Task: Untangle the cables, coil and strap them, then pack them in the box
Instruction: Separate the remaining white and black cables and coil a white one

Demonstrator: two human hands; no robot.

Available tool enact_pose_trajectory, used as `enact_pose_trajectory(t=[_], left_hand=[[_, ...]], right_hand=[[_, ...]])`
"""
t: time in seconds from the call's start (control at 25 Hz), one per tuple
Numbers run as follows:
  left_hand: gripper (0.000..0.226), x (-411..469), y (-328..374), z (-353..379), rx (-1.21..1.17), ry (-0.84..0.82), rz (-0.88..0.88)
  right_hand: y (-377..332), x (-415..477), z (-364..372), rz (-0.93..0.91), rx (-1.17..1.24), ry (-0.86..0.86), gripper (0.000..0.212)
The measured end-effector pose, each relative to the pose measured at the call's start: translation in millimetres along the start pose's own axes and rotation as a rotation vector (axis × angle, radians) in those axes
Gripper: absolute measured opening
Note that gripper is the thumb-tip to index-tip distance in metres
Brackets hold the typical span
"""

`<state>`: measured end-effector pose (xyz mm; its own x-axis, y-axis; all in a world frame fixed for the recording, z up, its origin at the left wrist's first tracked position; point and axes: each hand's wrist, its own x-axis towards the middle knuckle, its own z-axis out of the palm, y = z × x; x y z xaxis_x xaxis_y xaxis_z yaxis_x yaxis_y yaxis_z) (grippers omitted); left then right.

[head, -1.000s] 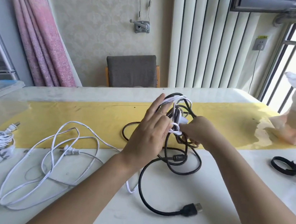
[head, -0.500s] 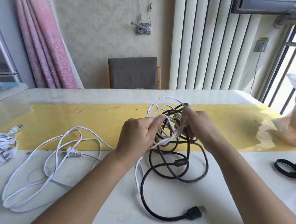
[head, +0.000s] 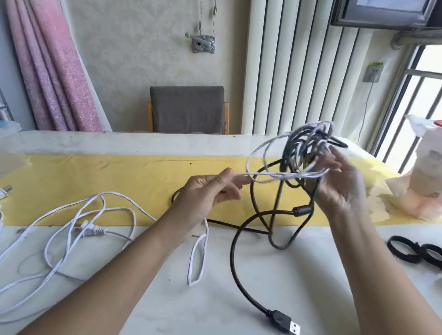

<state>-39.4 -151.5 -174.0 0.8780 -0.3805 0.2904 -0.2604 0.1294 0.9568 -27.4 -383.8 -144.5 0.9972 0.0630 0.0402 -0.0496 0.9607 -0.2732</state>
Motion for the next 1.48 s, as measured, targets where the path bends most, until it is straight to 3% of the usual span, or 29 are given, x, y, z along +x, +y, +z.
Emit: enact_pose_trajectory(t=[0.08,0.16,0.2,0.28,0.36,0.4,0.48,0.56,0.64,0.72,0.8,0.88,0.96,1.0,1.12,1.2,1.32,1.48], left_hand=[[0.031,-0.5,4.1,-7.2,0.047,-0.006,-0.094],[0.028,-4.0,2.7,-8.6,0.265,0.011,-0.137],[0.03,-5.3,1.7,-6.7,0.406,0.048,-0.093],[0.039,-10.6,-2.3,0.0,0.71,0.173,0.154],[0.045,-12.4,-3.6,3.4,0.795,0.261,0.365],[0.045,-14.1,1.3,3.3,0.68,0.243,0.314],[0.039,-8.2,5.6,4.1,0.387,0.118,0.043],[0.024,-3.1,8.3,5.3,0.207,0.068,-0.222],[0.028,-3.1,10.5,3.4,-0.007,0.084,-0.341],[0.029,-8.1,14.3,2.0,-0.193,0.123,-0.338],[0.032,-12.1,23.1,1.8,-0.302,0.196,-0.319],[0.043,-8.7,19.8,2.9,-0.259,0.316,-0.259],[0.038,-6.9,18.3,4.1,-0.092,0.412,-0.201],[0.034,-7.5,17.7,6.1,-0.013,0.432,-0.179],[0.037,-10.9,16.3,10.9,0.076,0.464,-0.117],[0.038,-12.0,16.8,12.9,0.055,0.439,-0.094],[0.022,-12.8,17.8,14.4,-0.004,0.323,-0.055],[0.028,-10.1,22.5,2.3,0.005,0.277,-0.082]], right_hand=[[1.1,-1.3,-5.1,-0.031,-0.128,0.076,0.005],[5.5,-1.6,-3.0,0.049,-0.214,0.02,0.015],[9.6,-1.8,0.9,0.104,-0.308,-0.03,0.021],[21.7,-3.2,7.6,0.178,-0.497,-0.116,0.037],[33.0,-0.3,12.7,0.195,-0.534,-0.063,0.051],[38.6,2.9,12.4,0.187,-0.54,-0.007,0.059],[52.1,5.1,15.6,0.161,-0.597,0.069,0.068],[66.2,4.9,16.7,0.093,-0.692,0.112,0.066],[75.2,-0.8,18.4,-0.043,-0.914,0.151,0.059],[71.5,-7.9,19.7,-0.188,-1.472,0.217,0.065],[58.7,-14.1,22.1,-0.359,-2.207,0.429,0.066],[51.3,-21.9,30.4,-0.529,-2.44,0.6,0.046],[56.2,-26.4,35.8,-0.586,-2.351,0.501,0.031],[60.6,-27.9,37.0,-0.496,-2.304,0.4,0.031],[70.4,-33.2,42.4,0.03,-1.942,0.166,0.028],[71.5,-32.7,42.9,0.212,-1.783,0.125,0.028],[72.2,-27.7,33.9,0.187,-1.917,0.152,0.02],[56.5,-20.4,25.4,0.199,-1.585,0.172,0.009]])
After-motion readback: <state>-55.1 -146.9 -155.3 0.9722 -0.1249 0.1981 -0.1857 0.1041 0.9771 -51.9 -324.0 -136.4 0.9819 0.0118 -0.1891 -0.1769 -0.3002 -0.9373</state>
